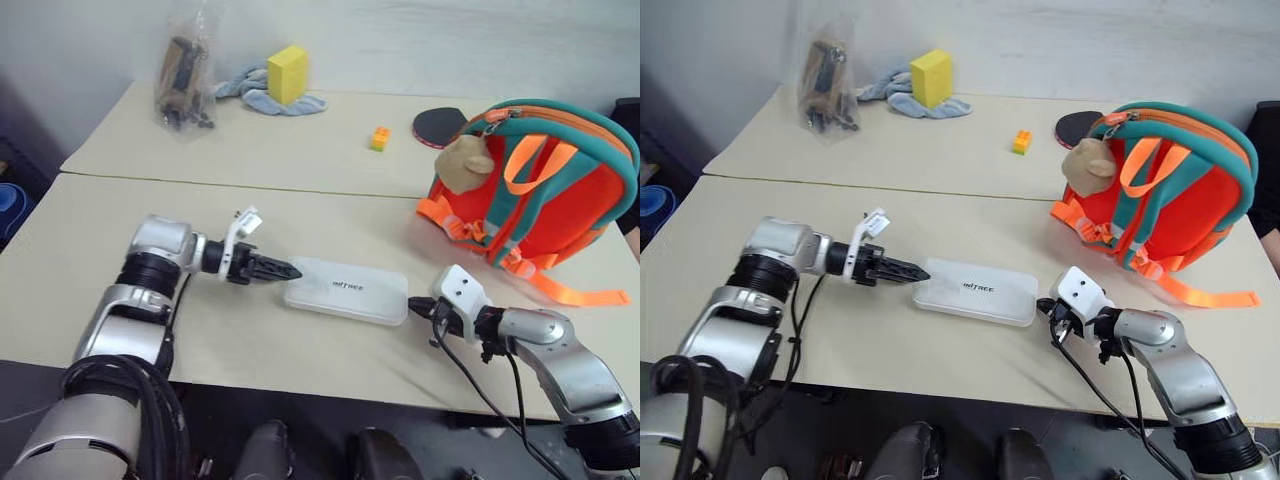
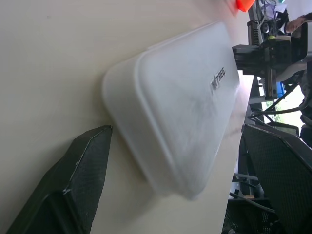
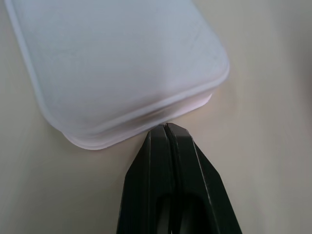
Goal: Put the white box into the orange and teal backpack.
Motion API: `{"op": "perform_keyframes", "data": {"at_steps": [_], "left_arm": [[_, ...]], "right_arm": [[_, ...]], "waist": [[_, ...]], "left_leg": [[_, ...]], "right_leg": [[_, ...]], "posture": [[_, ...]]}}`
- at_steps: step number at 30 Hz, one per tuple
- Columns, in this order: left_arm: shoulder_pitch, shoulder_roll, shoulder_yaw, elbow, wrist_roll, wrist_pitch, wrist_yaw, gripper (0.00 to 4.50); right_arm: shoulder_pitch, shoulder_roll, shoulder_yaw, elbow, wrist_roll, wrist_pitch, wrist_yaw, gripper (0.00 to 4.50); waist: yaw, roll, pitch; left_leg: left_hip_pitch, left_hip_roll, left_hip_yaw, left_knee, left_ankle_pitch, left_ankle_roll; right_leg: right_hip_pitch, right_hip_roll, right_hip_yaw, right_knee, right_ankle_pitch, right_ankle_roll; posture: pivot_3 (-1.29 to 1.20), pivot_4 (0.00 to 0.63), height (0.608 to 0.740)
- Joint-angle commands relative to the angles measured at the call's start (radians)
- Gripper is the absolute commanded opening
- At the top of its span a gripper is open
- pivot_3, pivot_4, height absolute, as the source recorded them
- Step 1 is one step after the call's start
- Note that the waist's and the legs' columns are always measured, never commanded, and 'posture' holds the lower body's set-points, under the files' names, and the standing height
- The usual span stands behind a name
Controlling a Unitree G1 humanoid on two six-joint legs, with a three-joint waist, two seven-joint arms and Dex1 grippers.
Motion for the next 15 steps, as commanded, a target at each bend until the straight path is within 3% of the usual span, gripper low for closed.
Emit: {"op": "perform_keyframes", "data": {"at_steps": [1,15], "left_arm": [[0.030,-0.084,-0.041,0.084,0.021,0.022,0.039,4.47],[-0.040,-0.133,-0.005,0.104,-0.003,-0.025,-0.031,4.47]], "right_arm": [[-0.004,0.008,0.007,-0.015,-0.009,-0.027,0.005,0.00],[0.022,0.040,0.012,-0.022,-0.026,-0.034,-0.015,0.00]], "waist": [[0.001,0.000,0.000],[-0.010,-0.002,0.000]], "left_leg": [[0.000,-0.001,0.000,0.000,0.000,0.001],[-0.001,-0.007,-0.001,-0.001,0.001,0.004]], "right_leg": [[0.000,-0.001,0.000,0.000,0.000,0.000],[0.000,-0.007,-0.002,0.001,0.000,0.001]], "posture": [[0.00,0.150,0.740],[0.00,0.150,0.740]]}}
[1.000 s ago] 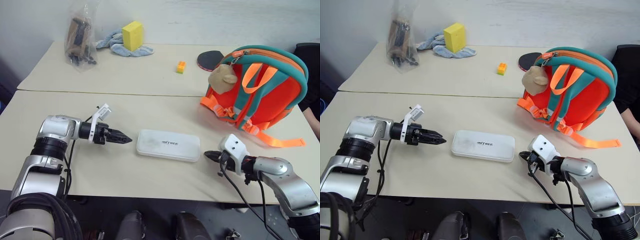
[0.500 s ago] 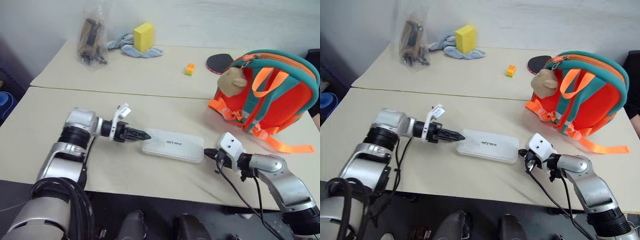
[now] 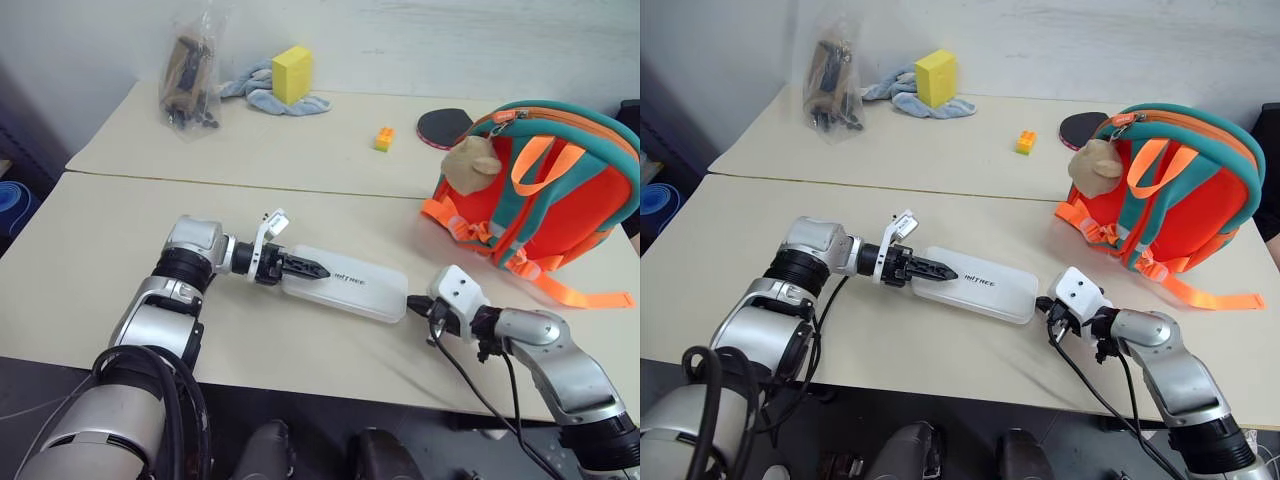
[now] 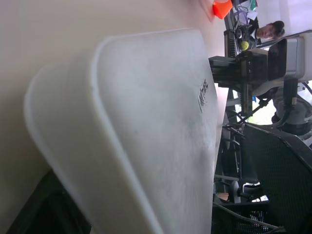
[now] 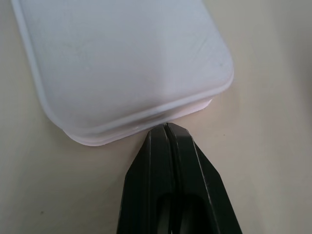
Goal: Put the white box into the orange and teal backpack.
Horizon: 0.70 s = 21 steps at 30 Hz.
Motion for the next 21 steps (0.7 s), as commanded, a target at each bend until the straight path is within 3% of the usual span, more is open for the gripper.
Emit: {"op": "perform_keyframes", "data": {"at_steps": [1,5,16,21], "left_arm": [[0.012,-0.035,-0.021,-0.015,0.001,-0.028,-0.012,4.47],[0.001,-0.029,-0.014,-0.011,-0.001,-0.033,-0.017,4.29],[0.007,0.088,-0.073,-0.104,-0.025,0.037,-0.159,1.28],[0.032,0.119,-0.041,-0.204,-0.091,0.111,-0.162,1.24]], "right_arm": [[0.012,0.009,0.012,-0.024,-0.006,-0.006,-0.001,0.00],[0.012,0.011,0.012,-0.025,-0.008,-0.005,-0.004,0.00],[0.050,-0.004,0.002,-0.033,-0.021,-0.023,-0.011,0.00],[0.062,-0.006,-0.004,-0.045,-0.023,-0.030,-0.017,0.00]], "waist": [[-0.004,0.000,0.000],[-0.005,-0.001,0.000],[-0.011,-0.004,0.002],[-0.020,-0.004,0.002]], "left_leg": [[0.000,0.000,0.000,0.000,0.000,0.000],[0.000,0.000,0.000,0.000,0.000,-0.001],[-0.001,0.000,0.000,-0.003,0.002,-0.002],[-0.001,0.000,0.000,-0.004,0.002,-0.002]], "right_leg": [[0.000,0.000,0.000,0.000,0.000,0.000],[0.000,0.000,0.000,0.000,0.000,0.000],[-0.003,0.001,0.000,0.000,0.000,0.000],[-0.003,0.001,0.000,0.000,0.000,0.000]], "posture": [[0.00,0.150,0.740],[0.00,0.150,0.740],[0.00,0.150,0.740],[0.00,0.150,0.740]]}}
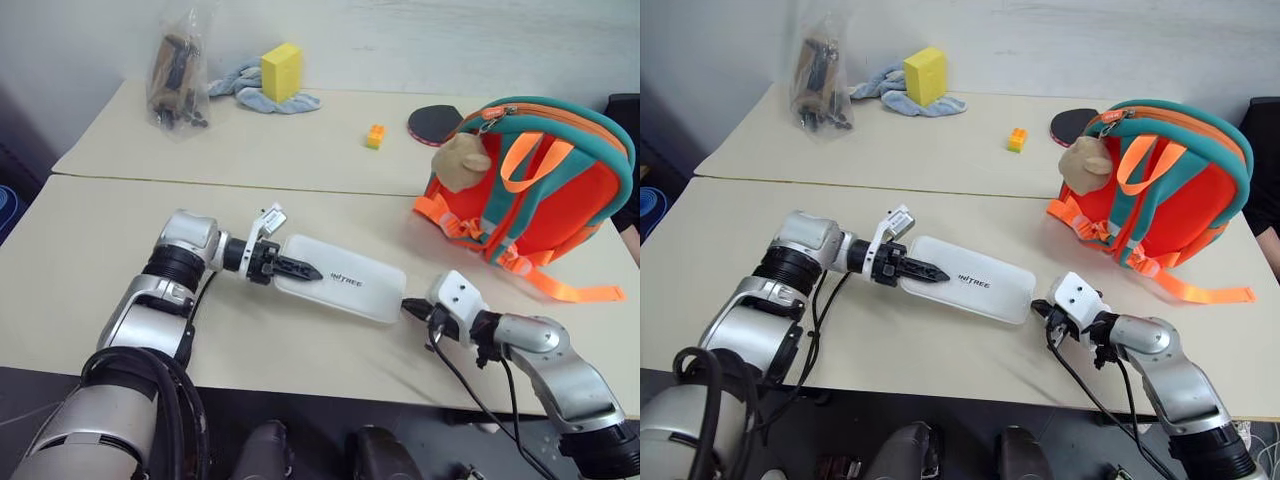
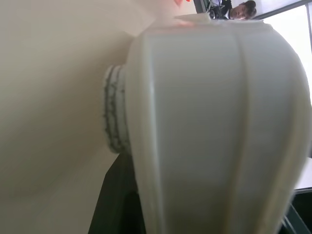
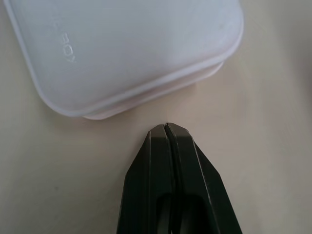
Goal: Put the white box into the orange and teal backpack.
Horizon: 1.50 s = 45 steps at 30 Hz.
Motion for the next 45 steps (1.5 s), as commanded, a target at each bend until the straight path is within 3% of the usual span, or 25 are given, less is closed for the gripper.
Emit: {"op": "perform_keyframes", "data": {"at_steps": [1,5,8,12,14,17,21,25,29,34,38,45], "left_arm": [[0.015,0.018,0.036,-0.097,-0.069,0.049,-0.010,1.24],[0.055,0.022,0.107,-0.200,-0.122,0.097,0.057,1.24],[0.080,0.028,0.246,-0.301,-0.207,0.170,0.119,1.24],[0.153,0.010,0.457,-0.465,-0.263,0.140,0.289,1.24],[0.197,-0.010,0.544,-0.556,-0.285,0.121,0.374,1.24],[0.251,-0.041,0.620,-0.674,-0.329,0.096,0.455,1.24],[0.318,-0.057,0.650,-0.792,-0.379,0.008,0.492,1.24],[0.371,-0.023,0.626,-0.834,-0.412,-0.057,0.472,1.24],[0.383,0.001,0.617,-0.805,-0.420,-0.114,0.485,1.24],[0.377,0.010,0.613,-0.781,-0.421,-0.162,0.517,1.24],[0.371,0.006,0.623,-0.773,-0.422,-0.194,0.563,1.24],[0.320,0.007,0.659,-0.708,-0.448,-0.208,0.642,1.24]], "right_arm": [[0.025,-0.007,-0.008,-0.022,-0.012,-0.001,-0.007,0.00],[0.066,0.009,-0.102,-0.113,0.069,0.070,-0.035,0.00],[0.159,0.018,-0.319,-0.244,0.230,0.182,-0.041,0.54],[0.229,0.005,-0.650,-0.293,0.437,0.313,-0.050,1.82],[0.213,-0.013,-0.754,-0.256,0.494,0.357,-0.066,2.44],[0.146,-0.046,-0.810,-0.182,0.544,0.405,-0.100,3.36],[-0.034,-0.055,-0.767,-0.039,0.569,0.424,-0.153,4.48],[-0.195,-0.023,-0.675,0.051,0.605,0.434,-0.163,4.48],[-0.383,0.032,-0.537,0.189,0.555,0.396,-0.180,4.48],[-0.507,0.067,-0.427,0.322,0.472,0.307,-0.171,4.48],[-0.539,0.064,-0.399,0.348,0.467,0.271,-0.120,3.58],[-0.509,0.016,-0.388,0.199,0.553,0.352,-0.019,1.18]], "waist": [[-0.005,0.000,0.000],[-0.004,0.000,0.000],[-0.005,0.000,0.001],[-0.009,0.000,0.001],[-0.014,0.000,0.001],[-0.014,0.000,0.001],[-0.014,-0.001,0.002],[-0.012,0.000,0.002],[-0.019,0.000,0.002],[-0.012,0.000,0.002],[-0.014,0.000,0.002],[-0.016,0.000,0.002]], "left_leg": [[0.000,0.000,0.000,0.000,0.000,0.000],[-0.001,0.000,-0.001,0.000,0.000,0.000],[-0.002,0.000,-0.001,0.000,0.000,0.000],[-0.002,0.000,-0.003,0.000,0.000,0.000],[-0.001,0.000,-0.002,-0.001,0.000,0.000],[0.001,0.000,-0.002,-0.003,0.001,-0.001],[0.001,0.001,-0.001,-0.004,0.003,-0.002],[0.000,0.001,-0.001,-0.005,0.004,-0.003],[0.000,0.001,0.000,-0.004,0.004,-0.002],[-0.001,0.001,-0.001,-0.005,0.004,-0.002],[-0.002,0.001,0.000,-0.004,0.003,0.000],[-0.002,0.001,0.000,-0.004,0.003,0.000]], "right_leg": [[0.000,0.000,0.000,0.000,0.000,0.000],[0.000,0.000,0.000,0.000,0.000,0.000],[-0.001,0.000,-0.001,0.001,0.000,0.000],[0.000,0.000,-0.002,0.002,0.000,0.000],[0.002,0.000,-0.002,-0.002,0.000,0.000],[0.002,0.000,-0.002,-0.003,0.000,0.001],[0.001,0.001,-0.001,-0.003,0.000,0.001],[0.000,0.002,-0.001,-0.004,0.000,0.001],[0.000,0.002,0.001,-0.003,0.001,0.002],[-0.002,0.002,0.000,-0.004,0.001,0.002],[-0.001,0.000,0.000,-0.003,0.001,0.002],[-0.002,0.001,-0.001,-0.004,0.001,0.002]], "posture": [[0.00,0.150,0.740],[0.00,0.150,0.740],[0.00,0.150,0.740],[0.00,0.150,0.740],[0.00,0.150,0.740],[0.00,0.150,0.740],[0.00,0.150,0.740],[0.00,0.150,0.740],[0.00,0.150,0.740],[0.00,0.150,0.740],[0.00,0.150,0.740],[0.00,0.150,0.740]]}}
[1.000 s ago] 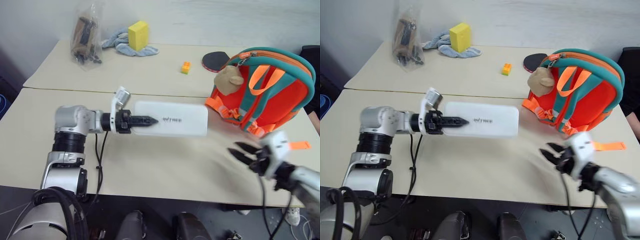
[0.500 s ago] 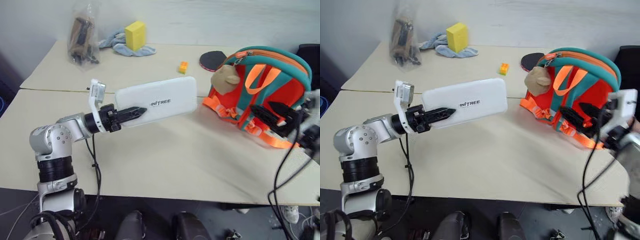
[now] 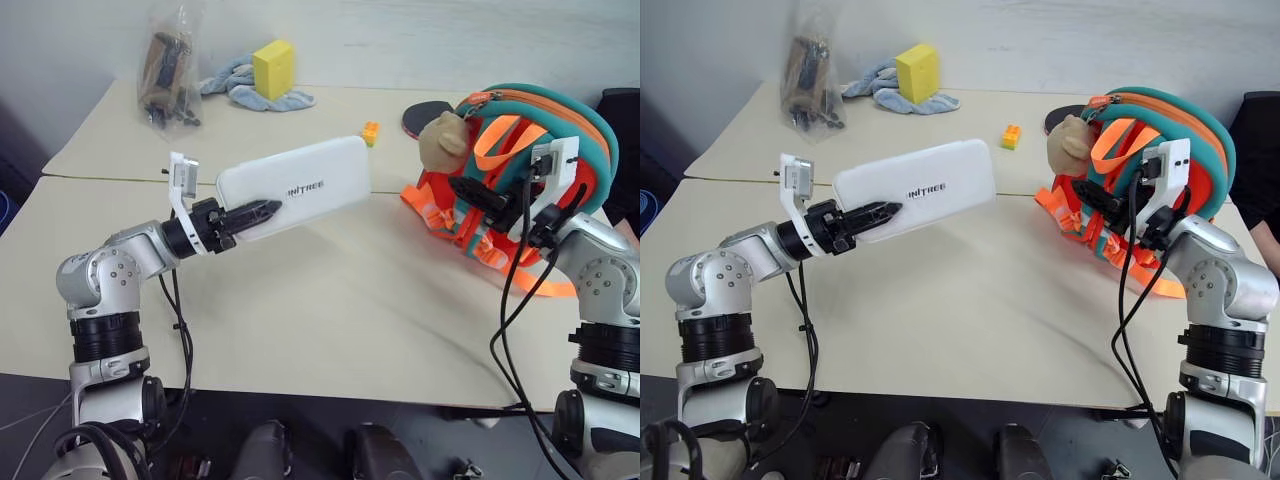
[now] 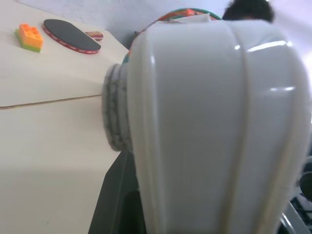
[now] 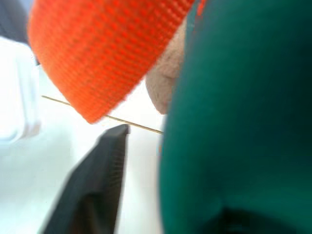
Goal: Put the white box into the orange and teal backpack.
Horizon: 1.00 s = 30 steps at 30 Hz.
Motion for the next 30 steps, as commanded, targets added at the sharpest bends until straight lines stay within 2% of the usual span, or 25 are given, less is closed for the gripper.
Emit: {"op": "perform_keyframes", "data": {"at_steps": [1,3,4,10,14,22,26,30], "left_arm": [[-0.058,0.010,0.031,0.010,-0.041,-0.036,0.020,1.24],[-0.095,0.020,0.025,0.024,-0.048,-0.037,0.019,1.24],[-0.111,0.027,0.020,0.029,-0.052,-0.034,0.013,1.24],[-0.141,0.062,-0.013,-0.011,-0.156,0.010,-0.121,1.24],[-0.182,0.093,-0.049,-0.019,-0.214,0.026,-0.220,1.24],[-0.224,0.184,-0.244,0.072,-0.047,-0.201,-0.451,1.24],[-0.272,0.163,-0.271,0.155,0.004,-0.294,-0.476,1.24],[-0.335,0.131,-0.233,0.223,-0.039,-0.271,-0.480,1.24]], "right_arm": [[0.017,-0.045,-0.011,-0.172,0.119,0.071,0.079,0.88],[0.043,-0.073,-0.048,-0.277,0.264,0.167,0.118,0.19],[0.058,-0.087,-0.073,-0.312,0.341,0.215,0.126,0.04],[0.199,-0.207,-0.239,-0.440,0.698,0.359,0.155,0.04],[0.299,-0.313,-0.338,-0.445,0.853,0.400,0.185,0.04],[0.470,-0.419,-0.461,-0.426,0.953,0.432,0.255,0.04],[0.508,-0.461,-0.510,-0.415,1.011,0.439,0.265,0.04],[0.543,-0.475,-0.526,-0.432,1.015,0.441,0.281,0.04]], "waist": [[-0.001,0.000,0.000],[0.001,0.000,0.000],[0.001,0.000,0.000],[0.003,0.000,0.001],[0.004,-0.002,0.002],[0.004,-0.003,0.003],[0.005,-0.004,0.004],[0.005,-0.007,0.005]], "left_leg": [[0.000,0.000,0.000,0.000,0.000,0.000],[-0.001,0.000,0.000,-0.001,0.000,0.000],[-0.002,0.001,-0.001,-0.001,0.000,0.000],[-0.003,0.000,-0.001,-0.001,-0.001,0.001],[-0.004,0.000,-0.002,0.000,-0.001,0.001],[-0.001,0.000,-0.002,0.000,-0.001,0.001],[-0.002,0.000,-0.002,0.000,-0.001,0.002],[-0.003,0.000,-0.003,0.001,-0.001,0.002]], "right_leg": [[0.000,0.000,0.000,0.000,0.000,0.000],[-0.001,0.000,-0.001,0.000,0.000,0.000],[-0.001,0.001,-0.001,0.001,0.000,0.000],[0.000,0.000,-0.002,-0.001,0.000,0.000],[0.000,0.000,-0.003,-0.003,0.000,0.000],[0.003,0.000,-0.002,-0.005,0.000,0.000],[0.003,0.001,-0.002,-0.006,0.000,0.000],[0.002,0.000,-0.002,-0.005,0.000,0.000]], "posture": [[0.00,0.150,0.740],[0.00,0.150,0.740],[0.00,0.150,0.740],[0.00,0.150,0.740],[0.00,0.150,0.740],[0.00,0.150,0.740],[0.00,0.150,0.740],[0.00,0.150,0.740]]}}
